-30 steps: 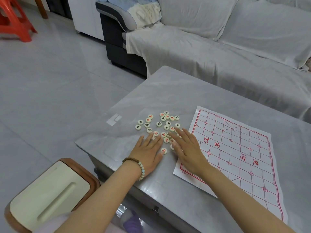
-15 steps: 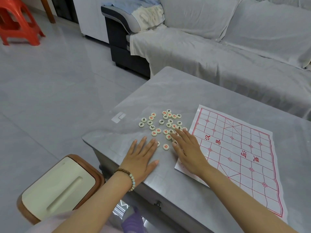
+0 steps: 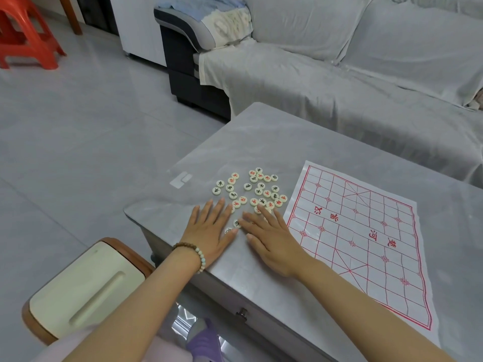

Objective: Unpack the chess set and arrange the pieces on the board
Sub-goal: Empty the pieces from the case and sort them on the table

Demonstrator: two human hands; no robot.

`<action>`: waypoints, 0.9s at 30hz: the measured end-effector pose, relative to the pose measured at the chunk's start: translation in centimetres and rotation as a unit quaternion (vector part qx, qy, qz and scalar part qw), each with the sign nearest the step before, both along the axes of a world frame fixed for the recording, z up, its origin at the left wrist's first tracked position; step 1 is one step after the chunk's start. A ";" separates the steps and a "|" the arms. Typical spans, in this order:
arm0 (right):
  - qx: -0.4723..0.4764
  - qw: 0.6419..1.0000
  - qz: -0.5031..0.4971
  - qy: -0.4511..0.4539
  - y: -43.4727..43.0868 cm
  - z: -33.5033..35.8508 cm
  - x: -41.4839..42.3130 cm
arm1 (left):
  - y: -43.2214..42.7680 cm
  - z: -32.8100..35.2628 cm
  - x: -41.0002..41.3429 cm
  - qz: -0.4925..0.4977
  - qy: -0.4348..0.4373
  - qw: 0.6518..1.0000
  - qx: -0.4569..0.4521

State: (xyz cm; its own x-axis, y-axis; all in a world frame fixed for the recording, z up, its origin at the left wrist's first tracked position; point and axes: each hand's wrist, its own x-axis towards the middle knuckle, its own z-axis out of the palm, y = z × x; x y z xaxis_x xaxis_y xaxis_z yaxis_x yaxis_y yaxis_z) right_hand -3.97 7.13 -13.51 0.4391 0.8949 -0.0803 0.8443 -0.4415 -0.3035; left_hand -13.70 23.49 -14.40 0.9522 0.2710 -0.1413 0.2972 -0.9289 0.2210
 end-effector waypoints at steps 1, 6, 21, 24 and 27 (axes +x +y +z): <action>0.005 1.000 0.003 0.003 -0.2 0.0 -0.1 | 0.0 -0.1 -0.1 0.000 -0.003 1.000 -0.005; 0.111 0.986 -0.121 0.016 -2.0 0.5 0.8 | -1.4 -0.1 -1.8 -0.041 -0.030 0.998 -0.024; 0.109 0.984 -0.110 0.091 -0.4 0.9 0.9 | -1.7 -0.7 -1.9 0.051 0.011 0.998 -0.026; 0.129 0.981 -0.098 0.104 1.0 0.5 0.7 | -0.5 -0.5 -1.4 0.049 0.009 0.998 -0.032; 0.146 0.979 -0.073 0.124 2.4 0.1 0.2 | 0.5 -0.3 -0.7 0.043 0.008 0.998 -0.043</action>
